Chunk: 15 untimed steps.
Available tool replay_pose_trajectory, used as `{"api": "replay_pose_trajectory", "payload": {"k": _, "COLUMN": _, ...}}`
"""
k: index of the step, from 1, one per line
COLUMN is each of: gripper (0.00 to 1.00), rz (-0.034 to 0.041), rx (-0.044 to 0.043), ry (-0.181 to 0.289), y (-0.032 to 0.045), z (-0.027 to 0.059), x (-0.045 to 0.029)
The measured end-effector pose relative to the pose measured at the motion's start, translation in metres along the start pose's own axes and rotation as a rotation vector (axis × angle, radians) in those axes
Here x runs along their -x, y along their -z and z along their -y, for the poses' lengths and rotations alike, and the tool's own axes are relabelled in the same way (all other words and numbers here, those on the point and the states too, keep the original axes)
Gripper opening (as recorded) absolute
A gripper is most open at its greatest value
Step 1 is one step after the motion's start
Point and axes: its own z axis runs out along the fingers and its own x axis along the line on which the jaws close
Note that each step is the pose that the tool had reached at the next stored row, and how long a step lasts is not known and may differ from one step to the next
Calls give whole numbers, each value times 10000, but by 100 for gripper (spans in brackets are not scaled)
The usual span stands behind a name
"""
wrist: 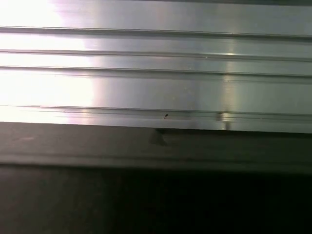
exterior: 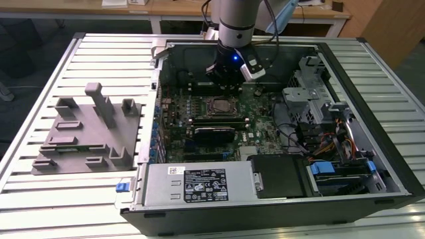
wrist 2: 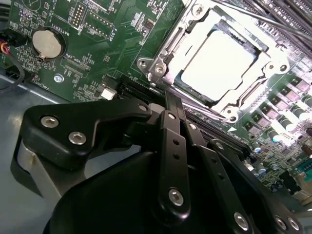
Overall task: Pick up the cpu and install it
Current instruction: 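Install the first cpu locking lever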
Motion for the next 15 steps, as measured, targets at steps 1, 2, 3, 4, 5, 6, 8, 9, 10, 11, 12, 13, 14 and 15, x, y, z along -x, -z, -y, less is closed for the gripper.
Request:
{"api": "replay_pose_trajectory", "payload": {"k": 1, "gripper": 11, "rz": -1, "rx": -50, "ry": 0, "y": -2, "z": 0, "x": 0}}
{"api": "replay_pose_trajectory", "payload": {"k": 2, "gripper": 11, "rz": -3, "rx": -111, "ry": -1, "y": -7, "z": 0, "x": 0}}
{"api": "replay_pose_trajectory", "payload": {"k": 3, "gripper": 11, "rz": -5, "rx": -161, "ry": -1, "y": -12, "z": 0, "x": 0}}
{"api": "replay_pose_trajectory", "payload": {"k": 4, "gripper": 11, "rz": -6, "rx": -211, "ry": -1, "y": -19, "z": 1, "x": 0}}
{"api": "replay_pose_trajectory", "payload": {"k": 5, "gripper": 11, "rz": -9, "rx": -261, "ry": -2, "y": -26, "z": 1, "x": 0}}
{"api": "replay_pose_trajectory", "payload": {"k": 6, "gripper": 11, "rz": -12, "rx": -308, "ry": -2, "y": -33, "z": 2, "x": 0}}
{"api": "replay_pose_trajectory", "payload": {"k": 8, "gripper": 11, "rz": -15, "rx": -364, "ry": -1, "y": -46, "z": 2, "x": 1}}
{"api": "replay_pose_trajectory", "payload": {"k": 9, "gripper": 11, "rz": -16, "rx": -366, "ry": -1, "y": -51, "z": 2, "x": 1}}
{"api": "replay_pose_trajectory", "payload": {"k": 10, "gripper": 11, "rz": -16, "rx": -365, "ry": -1, "y": -55, "z": 2, "x": 1}}
{"api": "replay_pose_trajectory", "payload": {"k": 11, "gripper": 11, "rz": -17, "rx": -364, "ry": -3, "y": -57, "z": 2, "x": 1}}
{"api": "replay_pose_trajectory", "payload": {"k": 12, "gripper": 11, "rz": -20, "rx": -351, "ry": -3, "y": -58, "z": 2, "x": 2}}
{"api": "replay_pose_trajectory", "payload": {"k": 13, "gripper": 11, "rz": -19, "rx": -312, "ry": -1, "y": -58, "z": 2, "x": 2}}
{"api": "replay_pose_trajectory", "payload": {"k": 14, "gripper": 11, "rz": -20, "rx": -262, "ry": -1, "y": -59, "z": 2, "x": 3}}
{"api": "replay_pose_trajectory", "payload": {"k": 15, "gripper": 11, "rz": -20, "rx": -208, "ry": -1, "y": -59, "z": 2, "x": 3}}
